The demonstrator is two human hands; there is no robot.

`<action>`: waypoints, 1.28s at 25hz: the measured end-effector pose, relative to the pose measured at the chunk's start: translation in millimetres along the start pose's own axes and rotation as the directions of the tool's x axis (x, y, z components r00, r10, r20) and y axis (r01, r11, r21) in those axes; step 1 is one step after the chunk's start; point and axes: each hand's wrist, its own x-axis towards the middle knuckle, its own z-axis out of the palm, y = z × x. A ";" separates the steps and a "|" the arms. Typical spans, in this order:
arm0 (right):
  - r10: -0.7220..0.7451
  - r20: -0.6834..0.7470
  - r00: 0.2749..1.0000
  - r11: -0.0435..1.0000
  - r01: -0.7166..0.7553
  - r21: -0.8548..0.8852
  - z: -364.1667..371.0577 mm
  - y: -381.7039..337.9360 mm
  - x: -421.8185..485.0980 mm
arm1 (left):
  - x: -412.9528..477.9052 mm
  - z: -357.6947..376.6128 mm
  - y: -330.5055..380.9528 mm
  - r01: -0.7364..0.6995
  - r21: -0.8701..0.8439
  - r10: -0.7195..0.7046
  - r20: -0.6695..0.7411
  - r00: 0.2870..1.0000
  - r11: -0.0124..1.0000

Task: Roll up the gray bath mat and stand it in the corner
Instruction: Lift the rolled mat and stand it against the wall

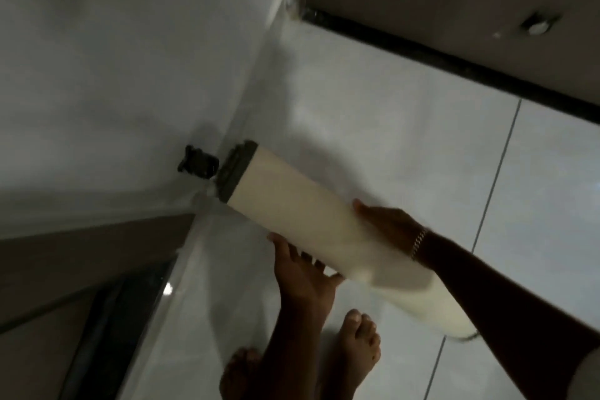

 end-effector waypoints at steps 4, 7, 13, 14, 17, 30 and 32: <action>0.006 -0.078 0.997 0.934 0.022 0.357 -53.9 -25.0 -36.7 | -42.3 76.2 19.8 -0.019 0.093 0.009 0.102 0.995 0.996; -0.100 -0.068 0.993 0.910 0.119 0.396 -91.0 -83.3 -45.6 | -56.8 141.3 61.1 -0.138 0.210 0.105 0.160 0.982 0.968; -0.261 -0.028 0.965 0.837 0.241 0.491 -118.3 -215.0 -11.3 | -13.5 257.4 160.6 -0.372 0.430 0.292 0.242 0.925 0.823; -0.251 -0.063 0.966 0.861 0.252 0.443 -116.6 -230.1 1.5 | -2.3 271.2 175.2 -0.392 0.424 0.305 0.260 0.916 0.816; -0.314 -0.151 0.937 0.853 0.349 0.389 -107.5 -266.5 26.4 | 18.1 298.5 211.1 -0.415 0.406 0.343 0.241 0.908 0.814; -0.652 -0.363 0.666 0.652 0.737 0.178 -157.6 -354.3 -148.9 | -159.6 359.5 238.1 -0.804 0.433 0.721 0.389 0.574 0.407; -0.715 -0.357 0.602 0.623 0.779 0.066 -171.1 -360.3 -216.7 | -233.6 364.0 237.9 -0.844 0.472 0.763 0.438 0.476 0.255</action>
